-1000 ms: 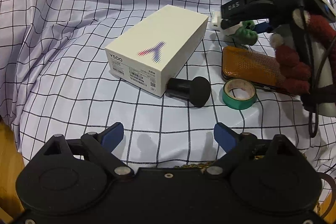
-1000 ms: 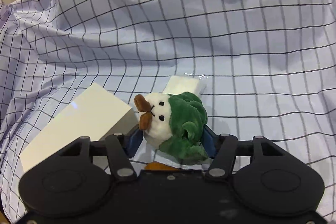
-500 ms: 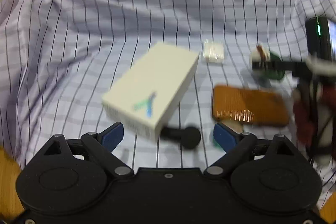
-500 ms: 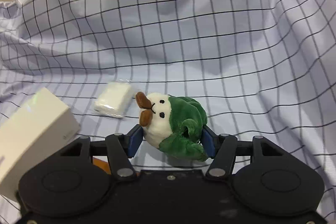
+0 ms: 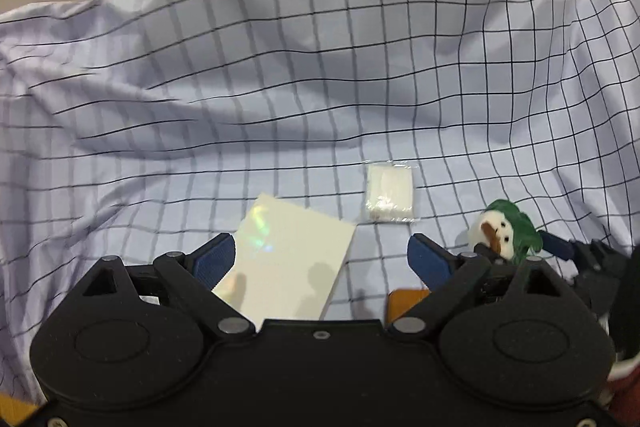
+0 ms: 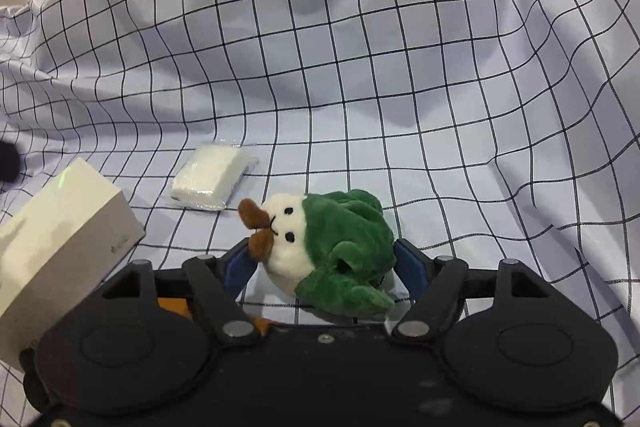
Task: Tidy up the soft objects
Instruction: 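Grasp the white packet with the left tool while the right tool holds the plush bird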
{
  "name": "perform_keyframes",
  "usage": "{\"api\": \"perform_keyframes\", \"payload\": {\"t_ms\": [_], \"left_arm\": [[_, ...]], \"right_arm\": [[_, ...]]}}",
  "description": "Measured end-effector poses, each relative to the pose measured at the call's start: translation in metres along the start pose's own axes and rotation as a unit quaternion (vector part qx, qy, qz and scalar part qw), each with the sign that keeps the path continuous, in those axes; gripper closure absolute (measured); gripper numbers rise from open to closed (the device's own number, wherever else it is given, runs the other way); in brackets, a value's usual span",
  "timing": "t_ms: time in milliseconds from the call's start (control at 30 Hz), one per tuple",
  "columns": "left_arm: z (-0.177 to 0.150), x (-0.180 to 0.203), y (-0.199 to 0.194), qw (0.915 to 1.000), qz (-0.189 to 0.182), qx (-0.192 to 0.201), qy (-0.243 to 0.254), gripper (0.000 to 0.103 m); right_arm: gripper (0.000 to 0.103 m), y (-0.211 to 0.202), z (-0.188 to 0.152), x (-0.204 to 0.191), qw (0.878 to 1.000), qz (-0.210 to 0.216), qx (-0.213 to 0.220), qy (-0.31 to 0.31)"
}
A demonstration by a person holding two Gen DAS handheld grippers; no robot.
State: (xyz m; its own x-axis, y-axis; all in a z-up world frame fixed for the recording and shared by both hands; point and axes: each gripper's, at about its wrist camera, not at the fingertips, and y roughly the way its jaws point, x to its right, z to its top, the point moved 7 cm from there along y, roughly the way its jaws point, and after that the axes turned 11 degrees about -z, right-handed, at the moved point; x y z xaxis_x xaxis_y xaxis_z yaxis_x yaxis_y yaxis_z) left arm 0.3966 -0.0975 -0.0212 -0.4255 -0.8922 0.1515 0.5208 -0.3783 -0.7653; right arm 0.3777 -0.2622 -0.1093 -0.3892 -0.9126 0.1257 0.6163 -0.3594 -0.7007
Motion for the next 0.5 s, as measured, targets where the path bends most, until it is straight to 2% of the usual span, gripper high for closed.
{"api": "perform_keyframes", "payload": {"t_ms": [200, 500], "left_arm": [[0.024, 0.011, 0.042, 0.9993, -0.005, -0.030, 0.022, 0.013], [0.044, 0.028, 0.103, 0.9961, -0.023, -0.079, 0.032, 0.013]], "right_arm": [[0.024, 0.004, 0.004, -0.001, 1.000, 0.011, 0.001, 0.002], [0.023, 0.013, 0.001, -0.003, 1.000, 0.025, -0.009, 0.000]]}}
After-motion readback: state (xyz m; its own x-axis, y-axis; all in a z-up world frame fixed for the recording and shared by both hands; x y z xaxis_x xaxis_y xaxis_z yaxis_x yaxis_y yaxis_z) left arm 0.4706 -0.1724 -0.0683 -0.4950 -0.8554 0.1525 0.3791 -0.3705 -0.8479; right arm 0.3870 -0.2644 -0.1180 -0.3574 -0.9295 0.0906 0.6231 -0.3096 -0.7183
